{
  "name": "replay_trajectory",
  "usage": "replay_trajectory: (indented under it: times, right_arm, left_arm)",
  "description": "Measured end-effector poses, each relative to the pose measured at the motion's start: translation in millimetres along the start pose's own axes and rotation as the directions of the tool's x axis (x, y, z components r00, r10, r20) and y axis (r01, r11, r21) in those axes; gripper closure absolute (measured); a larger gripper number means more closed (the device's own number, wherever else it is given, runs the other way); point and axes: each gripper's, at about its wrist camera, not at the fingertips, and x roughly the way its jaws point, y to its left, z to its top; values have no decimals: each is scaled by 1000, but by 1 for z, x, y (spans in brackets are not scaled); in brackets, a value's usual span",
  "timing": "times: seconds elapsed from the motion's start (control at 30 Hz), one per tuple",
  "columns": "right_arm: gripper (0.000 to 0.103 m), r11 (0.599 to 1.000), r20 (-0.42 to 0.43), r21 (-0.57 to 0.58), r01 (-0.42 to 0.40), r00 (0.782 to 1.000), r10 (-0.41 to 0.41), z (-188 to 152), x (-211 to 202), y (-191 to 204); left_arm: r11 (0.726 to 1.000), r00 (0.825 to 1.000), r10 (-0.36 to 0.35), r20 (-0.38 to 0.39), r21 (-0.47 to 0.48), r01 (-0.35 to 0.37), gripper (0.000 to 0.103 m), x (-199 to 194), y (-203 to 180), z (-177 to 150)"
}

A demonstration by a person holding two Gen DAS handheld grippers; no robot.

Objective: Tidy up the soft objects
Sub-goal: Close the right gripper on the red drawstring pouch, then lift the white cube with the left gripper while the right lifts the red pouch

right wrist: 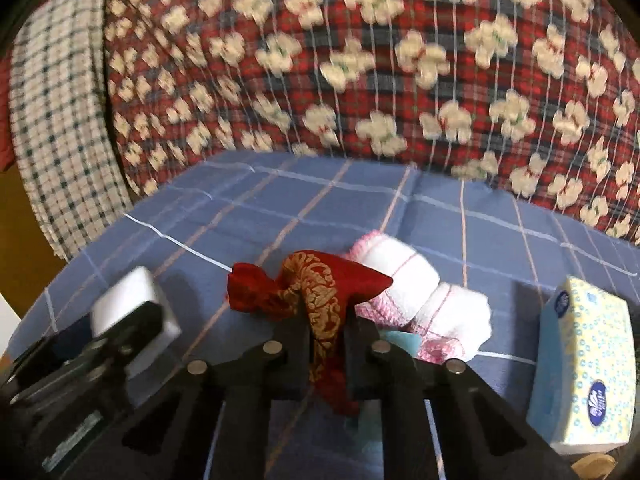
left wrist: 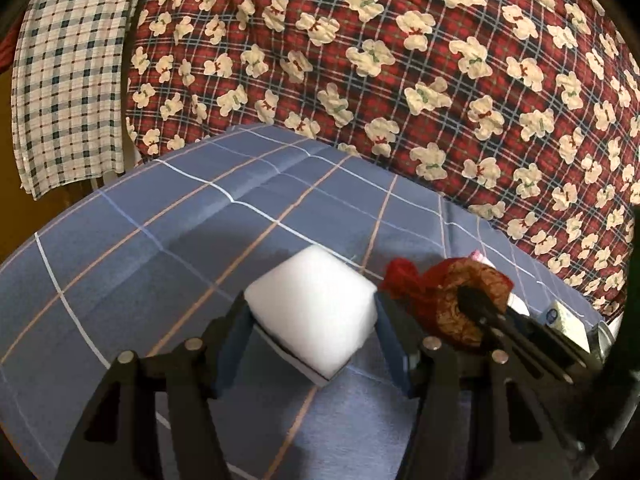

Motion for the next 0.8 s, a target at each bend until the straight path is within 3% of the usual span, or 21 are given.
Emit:
replay_trajectory:
  times: [0.3,0.43,0.8]
  right_arm:
    - [90,1000,140,-15,11,990,-8,-16,-46,-5]
    - [90,999,178,-29,22,984,-17,-24,-62,-8]
    - [90,998,242,-21,53,969,-47,-37,-89,-24]
  left_arm:
    - [998,996,-48,76,42,45,43,-15,-7,-2]
    - [995,990,-8,139,99,-5,43,-26,-19,-5]
    - [984,983,-11,185,179,-23,42,-39,-58,-20]
